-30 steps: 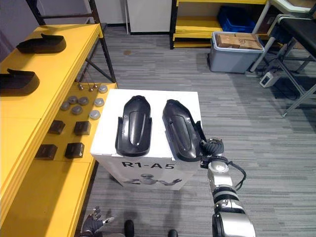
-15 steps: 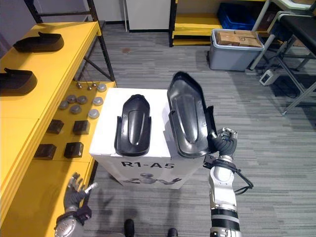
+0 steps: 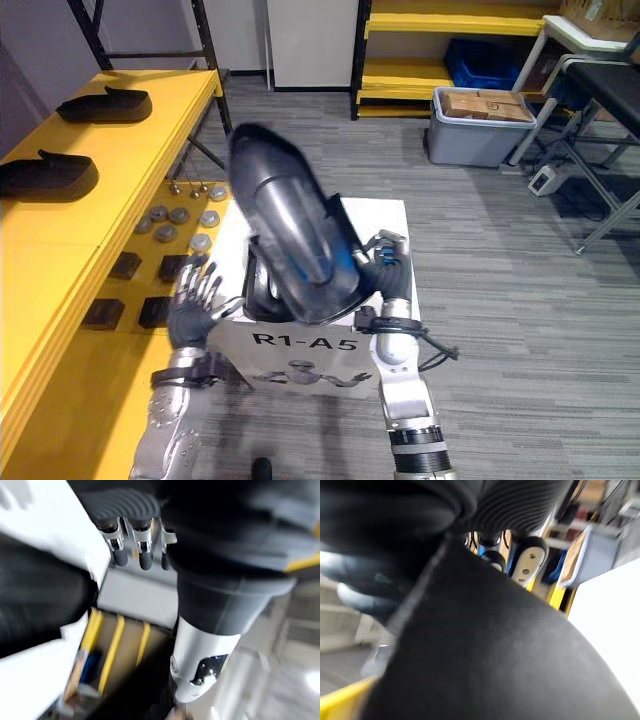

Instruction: Walk over and take plastic housings, then place them on the shelf

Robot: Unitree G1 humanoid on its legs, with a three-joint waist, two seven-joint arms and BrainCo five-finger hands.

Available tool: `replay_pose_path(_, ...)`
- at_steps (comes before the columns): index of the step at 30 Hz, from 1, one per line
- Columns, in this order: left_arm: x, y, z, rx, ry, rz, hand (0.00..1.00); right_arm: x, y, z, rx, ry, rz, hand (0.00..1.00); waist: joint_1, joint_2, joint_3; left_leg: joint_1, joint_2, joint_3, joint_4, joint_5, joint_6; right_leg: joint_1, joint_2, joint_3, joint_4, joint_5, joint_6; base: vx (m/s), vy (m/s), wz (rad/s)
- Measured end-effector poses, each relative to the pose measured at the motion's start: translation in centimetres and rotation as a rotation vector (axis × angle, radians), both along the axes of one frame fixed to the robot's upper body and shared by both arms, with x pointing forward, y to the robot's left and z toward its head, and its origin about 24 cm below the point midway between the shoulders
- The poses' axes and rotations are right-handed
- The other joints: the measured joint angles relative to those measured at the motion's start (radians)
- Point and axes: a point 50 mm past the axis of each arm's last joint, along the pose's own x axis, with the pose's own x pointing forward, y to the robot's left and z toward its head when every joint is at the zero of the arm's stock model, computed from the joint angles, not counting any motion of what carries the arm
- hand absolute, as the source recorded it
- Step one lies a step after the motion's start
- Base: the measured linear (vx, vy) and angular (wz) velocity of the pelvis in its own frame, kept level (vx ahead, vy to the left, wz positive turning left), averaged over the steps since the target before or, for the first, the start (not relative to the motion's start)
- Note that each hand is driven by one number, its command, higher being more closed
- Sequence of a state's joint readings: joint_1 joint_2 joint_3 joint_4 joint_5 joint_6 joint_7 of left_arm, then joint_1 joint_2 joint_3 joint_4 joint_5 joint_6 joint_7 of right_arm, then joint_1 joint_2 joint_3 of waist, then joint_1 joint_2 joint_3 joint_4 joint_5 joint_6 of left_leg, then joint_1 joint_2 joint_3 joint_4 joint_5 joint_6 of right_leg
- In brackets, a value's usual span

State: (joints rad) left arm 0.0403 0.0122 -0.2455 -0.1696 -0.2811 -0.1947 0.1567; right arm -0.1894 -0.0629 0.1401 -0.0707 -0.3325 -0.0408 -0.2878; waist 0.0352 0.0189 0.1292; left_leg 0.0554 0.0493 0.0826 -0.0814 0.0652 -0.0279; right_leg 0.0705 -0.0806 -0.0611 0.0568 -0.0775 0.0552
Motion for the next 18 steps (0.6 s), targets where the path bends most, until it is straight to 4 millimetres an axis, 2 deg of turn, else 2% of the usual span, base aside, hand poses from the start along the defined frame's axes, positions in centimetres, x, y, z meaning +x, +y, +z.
replay_pose_path(4,0.4,-0.3,-0.6,0.007,0.028,-0.013,0.00,0.1,-0.2,0.2,-0.055,-0.020,-0.023,1.00,-0.006,0.000,-0.027,0.000,0.000,0.000,-0.002,0.001,0.001,-0.001,0.000,0.000,0.001,0.000,0.000,0.00,0.000,0.00)
replay_pose_path(8,0.6,-0.3,-1.6,-0.057,0.094,-0.030,0.00,0.0,0.1,0.1,-0.097,-0.023,-0.012,1.00,-0.021,0.000,-0.038,0.001,0.000,0.008,-0.002,0.002,0.002,-0.004,0.001,0.011,0.001,0.000,0.000,-0.01,0.001,-0.04)
replay_pose_path(9,0.5,-0.3,-1.7,-0.070,0.104,-0.035,1.00,0.0,0.1,0.0,-0.106,-0.023,-0.008,1.00,-0.021,0.000,-0.040,0.001,0.000,0.012,-0.002,0.002,0.002,-0.006,0.001,0.016,0.001,0.000,0.000,-0.01,0.004,-0.13)
replay_pose_path(12,0.5,-0.5,-3.1,-0.085,0.183,-0.067,1.00,-0.1,-0.2,-0.1,-0.162,-0.023,0.001,1.00,-0.021,0.000,-0.054,0.000,0.002,0.017,-0.002,0.002,0.002,-0.006,0.002,0.021,0.001,0.001,-0.001,-0.02,0.005,-0.06)
replay_pose_path(13,0.5,-0.2,-4.2,-0.082,0.242,-0.073,1.00,-0.2,-0.3,-0.3,-0.188,-0.018,0.011,1.00,-0.022,0.000,-0.061,-0.001,0.004,0.018,-0.001,0.002,0.002,-0.006,0.003,0.023,0.001,0.001,-0.001,-0.02,0.002,-0.04)
replay_pose_path(18,0.4,0.4,-6.0,-0.116,0.360,-0.062,1.00,-0.6,0.3,-0.8,-0.212,-0.008,0.053,1.00,-0.022,-0.001,-0.063,-0.015,0.008,0.020,0.006,0.003,0.001,-0.014,0.008,0.024,0.001,0.004,-0.006,-0.01,-0.001,-0.01)
